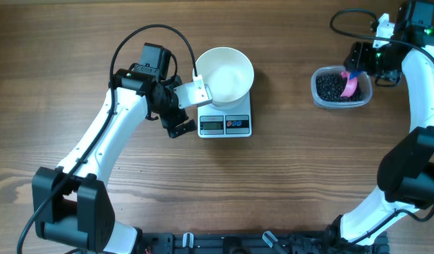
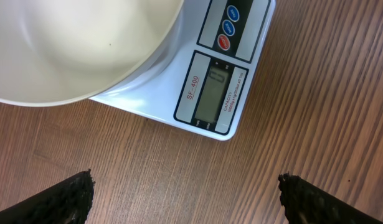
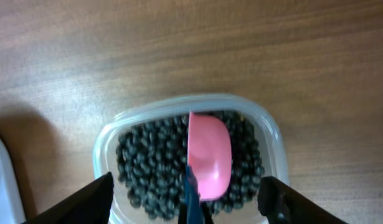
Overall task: Scoop item into bowl and weigh 150g on scale
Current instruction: 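Drag the pink scoop through the black beans with the right gripper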
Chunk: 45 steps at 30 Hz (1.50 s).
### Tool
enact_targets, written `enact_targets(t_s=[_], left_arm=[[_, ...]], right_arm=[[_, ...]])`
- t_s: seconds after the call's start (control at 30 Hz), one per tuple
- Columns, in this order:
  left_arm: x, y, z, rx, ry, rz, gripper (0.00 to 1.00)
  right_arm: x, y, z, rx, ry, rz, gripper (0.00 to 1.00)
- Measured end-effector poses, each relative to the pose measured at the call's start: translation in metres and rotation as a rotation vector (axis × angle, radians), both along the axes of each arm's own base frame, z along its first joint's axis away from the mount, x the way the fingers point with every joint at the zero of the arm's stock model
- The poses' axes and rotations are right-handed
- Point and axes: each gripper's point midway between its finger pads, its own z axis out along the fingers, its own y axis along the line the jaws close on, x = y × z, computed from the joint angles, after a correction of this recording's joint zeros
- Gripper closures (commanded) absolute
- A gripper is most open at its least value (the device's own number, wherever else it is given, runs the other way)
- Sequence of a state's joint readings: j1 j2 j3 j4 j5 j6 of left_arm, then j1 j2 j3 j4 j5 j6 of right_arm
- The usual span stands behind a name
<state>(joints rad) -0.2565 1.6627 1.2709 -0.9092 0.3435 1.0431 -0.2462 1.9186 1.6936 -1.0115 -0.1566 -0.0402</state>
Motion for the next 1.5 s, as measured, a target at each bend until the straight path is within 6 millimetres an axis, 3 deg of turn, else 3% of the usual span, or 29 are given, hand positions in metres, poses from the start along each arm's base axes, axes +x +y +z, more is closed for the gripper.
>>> enact_targets(t_s=[0.13,0.37,0.5,0.6,0.67,0.7,0.77,0.83,0.9,1.03,1.17,1.3,1.5], left_arm=[[0.000,0.000,0.000,0.000,0.000,0.000,0.00],[0.000,0.000,0.000,0.000,0.000,0.000,0.00],[0.000,0.000,0.000,0.000,-0.001,0.000,0.00],[0.000,0.000,0.000,0.000,-0.001,0.000,0.00],[0.000,0.000,0.000,0.000,0.000,0.000,0.00],[0.000,0.000,0.000,0.000,0.000,0.000,0.00],[0.000,0.000,0.000,0.000,0.000,0.000,0.00],[0.000,0.000,0.000,0.000,-0.001,0.000,0.00],[0.000,0.000,0.000,0.000,0.000,0.000,0.00],[0.000,0.000,0.000,0.000,-0.001,0.000,0.00],[0.000,0.000,0.000,0.000,-0.001,0.000,0.00],[0.000,0.000,0.000,0.000,0.000,0.000,0.00],[0.000,0.000,0.000,0.000,0.000,0.000,0.00]], right_arm=[[-0.001,0.005,0.000,0.010,0.000,0.045,0.63],[-0.008,0.008,-0.002,0.024,0.026,0.061,0.83],[-0.027,0.013,-0.007,0.049,0.105,0.063,0.83],[-0.027,0.013,-0.007,0.045,0.106,0.064,0.64],[-0.019,0.009,-0.006,0.025,0.076,0.065,0.41],[-0.015,0.008,-0.004,0.018,0.058,0.062,0.35],[-0.005,0.004,-0.002,0.001,0.016,0.063,0.34],[0.001,0.002,0.001,-0.007,-0.011,0.057,0.40],[0.001,0.002,0.001,-0.002,-0.009,0.042,0.55],[0.000,0.003,-0.002,0.006,-0.001,0.028,0.56],[-0.008,0.007,-0.018,0.022,0.028,0.031,0.58],[-0.005,0.006,-0.019,0.024,0.019,0.023,0.76],[-0.008,0.007,-0.020,0.030,0.030,0.019,0.73]])
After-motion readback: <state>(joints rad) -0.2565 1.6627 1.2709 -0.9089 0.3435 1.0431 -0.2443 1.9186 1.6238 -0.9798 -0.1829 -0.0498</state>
